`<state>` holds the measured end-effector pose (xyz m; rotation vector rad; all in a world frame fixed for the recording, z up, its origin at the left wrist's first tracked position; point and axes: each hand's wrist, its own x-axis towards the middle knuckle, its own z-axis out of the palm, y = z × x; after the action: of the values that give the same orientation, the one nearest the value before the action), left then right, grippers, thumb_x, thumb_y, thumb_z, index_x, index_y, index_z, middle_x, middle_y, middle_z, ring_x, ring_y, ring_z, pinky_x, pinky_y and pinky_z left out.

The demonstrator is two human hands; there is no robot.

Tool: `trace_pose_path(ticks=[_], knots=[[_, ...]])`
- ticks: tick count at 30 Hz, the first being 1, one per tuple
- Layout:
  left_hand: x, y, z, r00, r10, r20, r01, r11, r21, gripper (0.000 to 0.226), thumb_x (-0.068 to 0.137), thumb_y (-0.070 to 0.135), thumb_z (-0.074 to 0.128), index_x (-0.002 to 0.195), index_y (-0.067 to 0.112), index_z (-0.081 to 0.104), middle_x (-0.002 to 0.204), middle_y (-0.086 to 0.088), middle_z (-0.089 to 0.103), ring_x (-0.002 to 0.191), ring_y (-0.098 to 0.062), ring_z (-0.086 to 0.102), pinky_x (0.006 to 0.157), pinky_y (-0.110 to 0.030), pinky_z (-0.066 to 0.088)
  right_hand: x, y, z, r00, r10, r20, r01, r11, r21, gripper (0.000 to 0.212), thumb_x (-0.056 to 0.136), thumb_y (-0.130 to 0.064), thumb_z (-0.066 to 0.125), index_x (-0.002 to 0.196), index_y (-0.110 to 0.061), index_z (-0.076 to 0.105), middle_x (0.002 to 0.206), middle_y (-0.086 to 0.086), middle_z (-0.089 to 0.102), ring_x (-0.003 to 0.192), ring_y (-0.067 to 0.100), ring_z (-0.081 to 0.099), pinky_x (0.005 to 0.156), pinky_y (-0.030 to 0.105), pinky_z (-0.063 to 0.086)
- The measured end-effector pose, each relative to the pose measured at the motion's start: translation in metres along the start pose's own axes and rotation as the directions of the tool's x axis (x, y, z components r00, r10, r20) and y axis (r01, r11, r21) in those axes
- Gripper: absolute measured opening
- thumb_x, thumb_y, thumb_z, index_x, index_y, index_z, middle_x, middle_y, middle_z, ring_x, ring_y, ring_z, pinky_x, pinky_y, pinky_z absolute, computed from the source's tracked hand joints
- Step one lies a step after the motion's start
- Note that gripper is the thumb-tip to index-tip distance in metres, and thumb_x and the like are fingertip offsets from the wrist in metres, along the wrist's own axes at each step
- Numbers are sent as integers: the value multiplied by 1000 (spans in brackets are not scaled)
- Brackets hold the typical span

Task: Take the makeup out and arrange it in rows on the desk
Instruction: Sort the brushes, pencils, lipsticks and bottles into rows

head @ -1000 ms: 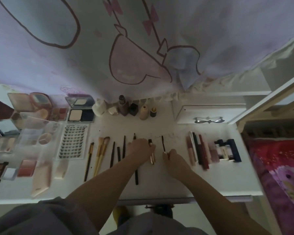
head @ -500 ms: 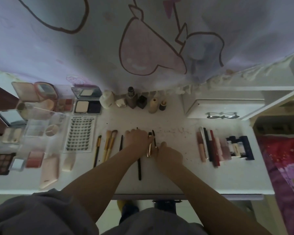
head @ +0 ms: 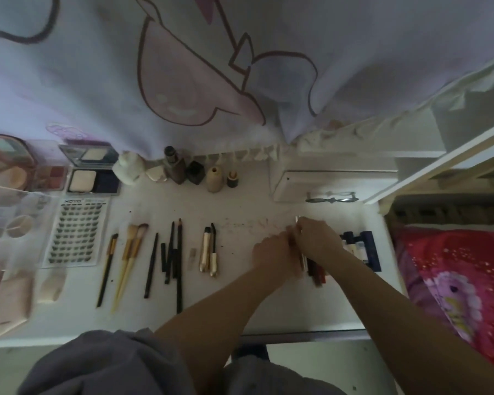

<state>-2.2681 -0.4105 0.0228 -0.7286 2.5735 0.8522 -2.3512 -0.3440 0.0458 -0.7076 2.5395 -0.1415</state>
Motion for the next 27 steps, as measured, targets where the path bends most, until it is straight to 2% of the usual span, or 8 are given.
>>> trace_pose_path(ticks=[5,9,11,14,16,18,24,27], knots=[[8,5,8,992,-115,-55,113,993,-30,11,82,33,48,79,25,41,89,3,63,84,-21,63,71,-31,38,7,-3,-2,998,7,65,-8,1000,8,29,95,-41,38,83,-18,53,77,0,57,74,19,56,74,35,48],[2,-14,0,991,-133,-21,129,980,-149,14,89,33,45,86,19,48,98,-5,61,91,-24,60,72,-33,43,7,-12,-9,985,-15,172,-16,984,179,45,95,-46,42,75,-11,62,66,0,60,63,13,55,61,25,39],[-8,-28,-11,996,-82,-31,76,984,-161,21,90,30,48,97,11,52,103,-9,58,95,-26,57,72,-33,42,3,-22,-14,965,-30,260,-52,951,303,52,94,-50,42,79,-9,71,59,-2,61,54,9,54,51,20,35],[-27,-48,-32,992,85,-91,-95,989,-111,20,89,24,50,102,8,49,103,-9,54,95,-27,54,70,-31,39,-7,-39,-25,936,-57,346,-69,938,340,52,93,-52,44,79,-9,71,53,-3,59,41,7,48,42,16,34],[-41,-62,-49,978,180,-104,-190,977,-99,11,91,23,48,96,13,44,90,-2,49,85,-26,55,64,-30,36,-16,-51,-35,912,-98,398,-68,921,383,46,92,-46,49,76,-8,67,50,-4,55,37,6,43,40,15,33],[-53,-73,-67,964,241,-112,-252,964,-87,10,94,24,43,101,16,43,83,4,46,73,-19,52,58,-27,33,-27,-63,-47,887,-164,432,-71,875,479,41,94,-42,50,86,-6,68,50,-6,53,37,5,40,40,17,32],[-79,-93,-117,927,360,-108,-353,933,74,26,99,37,37,115,21,50,93,1,60,75,-11,48,62,-26,32,-57,-98,-72,858,-249,449,-9,867,498,49,95,-51,43,73,-14,66,41,-8,42,35,6,33,41,17,27],[-87,-101,-135,926,361,-116,-352,932,86,27,99,39,36,109,21,52,83,5,53,74,-13,48,62,-27,33,-66,-108,-71,870,-368,329,91,775,626,42,94,-45,47,72,-13,63,41,-10,43,36,5,34,39,16,28]])
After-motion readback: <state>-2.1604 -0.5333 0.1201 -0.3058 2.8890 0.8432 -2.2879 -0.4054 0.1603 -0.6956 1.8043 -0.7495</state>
